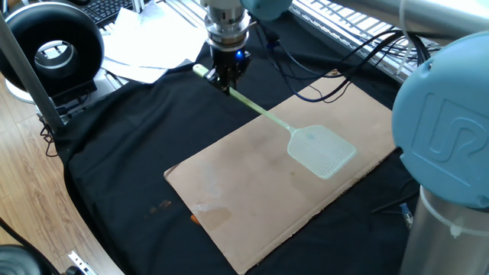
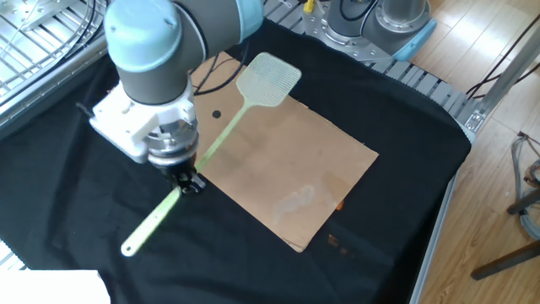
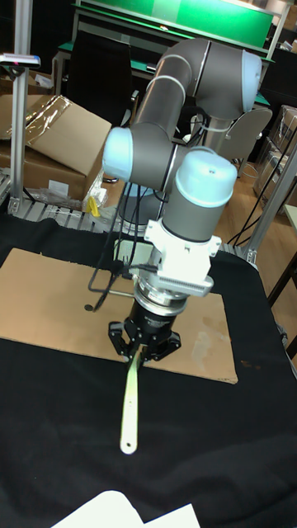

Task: Swat with a flyswatter

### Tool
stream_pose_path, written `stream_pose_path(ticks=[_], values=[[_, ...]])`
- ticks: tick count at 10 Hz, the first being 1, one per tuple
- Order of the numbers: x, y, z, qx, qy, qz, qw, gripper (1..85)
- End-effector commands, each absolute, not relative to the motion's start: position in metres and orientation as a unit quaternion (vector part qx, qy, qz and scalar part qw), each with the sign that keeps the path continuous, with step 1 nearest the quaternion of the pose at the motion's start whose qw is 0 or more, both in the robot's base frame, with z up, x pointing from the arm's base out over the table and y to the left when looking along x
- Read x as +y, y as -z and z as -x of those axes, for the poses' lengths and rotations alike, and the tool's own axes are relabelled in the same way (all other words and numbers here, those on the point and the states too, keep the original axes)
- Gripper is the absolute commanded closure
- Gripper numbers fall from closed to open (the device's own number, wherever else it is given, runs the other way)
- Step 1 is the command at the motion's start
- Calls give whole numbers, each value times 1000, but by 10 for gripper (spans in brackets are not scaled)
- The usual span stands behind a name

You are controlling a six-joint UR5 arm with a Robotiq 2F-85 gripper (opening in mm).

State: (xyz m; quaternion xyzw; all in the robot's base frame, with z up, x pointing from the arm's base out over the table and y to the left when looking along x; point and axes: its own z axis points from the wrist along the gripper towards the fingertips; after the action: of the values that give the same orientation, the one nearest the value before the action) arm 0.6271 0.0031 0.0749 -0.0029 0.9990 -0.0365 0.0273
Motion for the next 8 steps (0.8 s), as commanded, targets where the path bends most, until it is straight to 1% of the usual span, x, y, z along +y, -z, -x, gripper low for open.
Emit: stream_pose_path(ticks=[1,2,4,7,8], values=[[-19,-87,-627,998,59,-1,31,847],[-20,-86,-635,997,59,-10,44,847],[-26,-86,-624,997,62,-31,30,847],[-26,-83,-625,997,54,-37,34,843],[-30,-82,-624,997,60,-34,32,843]])
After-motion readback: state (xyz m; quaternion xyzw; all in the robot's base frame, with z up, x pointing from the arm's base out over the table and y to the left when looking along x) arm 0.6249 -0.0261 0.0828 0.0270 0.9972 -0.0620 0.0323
